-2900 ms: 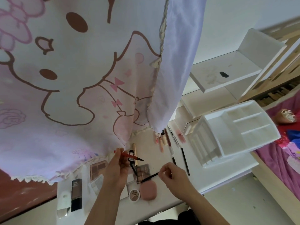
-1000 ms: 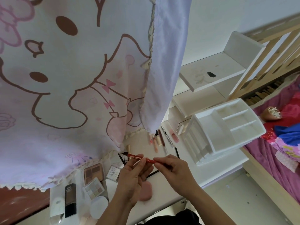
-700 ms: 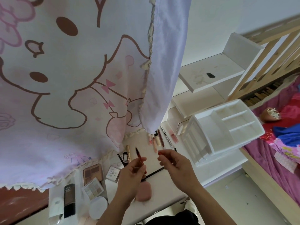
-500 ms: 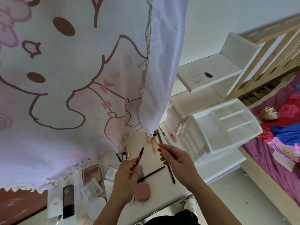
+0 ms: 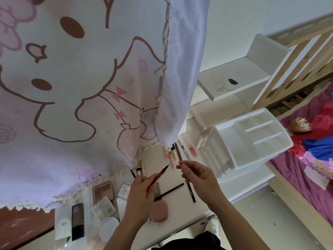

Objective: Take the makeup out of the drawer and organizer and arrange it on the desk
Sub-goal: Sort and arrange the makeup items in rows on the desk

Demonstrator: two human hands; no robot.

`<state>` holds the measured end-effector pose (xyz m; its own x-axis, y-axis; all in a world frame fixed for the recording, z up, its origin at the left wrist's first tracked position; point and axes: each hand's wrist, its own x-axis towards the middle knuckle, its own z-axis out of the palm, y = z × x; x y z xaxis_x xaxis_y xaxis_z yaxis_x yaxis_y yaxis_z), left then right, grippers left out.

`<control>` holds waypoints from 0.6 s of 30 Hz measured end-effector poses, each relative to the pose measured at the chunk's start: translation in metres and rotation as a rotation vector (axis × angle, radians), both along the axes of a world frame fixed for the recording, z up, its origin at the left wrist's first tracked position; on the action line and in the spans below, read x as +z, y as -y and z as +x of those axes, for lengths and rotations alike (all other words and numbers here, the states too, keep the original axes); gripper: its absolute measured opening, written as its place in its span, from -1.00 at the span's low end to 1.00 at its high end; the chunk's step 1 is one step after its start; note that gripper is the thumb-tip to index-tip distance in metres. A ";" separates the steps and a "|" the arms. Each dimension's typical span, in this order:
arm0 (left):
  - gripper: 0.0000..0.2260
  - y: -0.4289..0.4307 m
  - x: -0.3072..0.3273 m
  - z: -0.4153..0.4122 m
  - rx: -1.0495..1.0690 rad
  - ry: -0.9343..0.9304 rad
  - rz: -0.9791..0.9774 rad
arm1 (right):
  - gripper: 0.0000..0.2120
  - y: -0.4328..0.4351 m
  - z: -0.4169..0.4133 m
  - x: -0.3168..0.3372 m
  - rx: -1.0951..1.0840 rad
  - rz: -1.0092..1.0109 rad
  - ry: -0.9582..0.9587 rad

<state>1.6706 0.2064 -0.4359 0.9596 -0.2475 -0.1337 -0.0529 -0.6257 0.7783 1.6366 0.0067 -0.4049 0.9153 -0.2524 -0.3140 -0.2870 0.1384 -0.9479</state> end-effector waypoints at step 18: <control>-0.86 0.042 -0.078 0.044 0.200 -0.458 0.095 | -0.87 0.036 0.043 -0.109 -0.059 -0.105 -0.403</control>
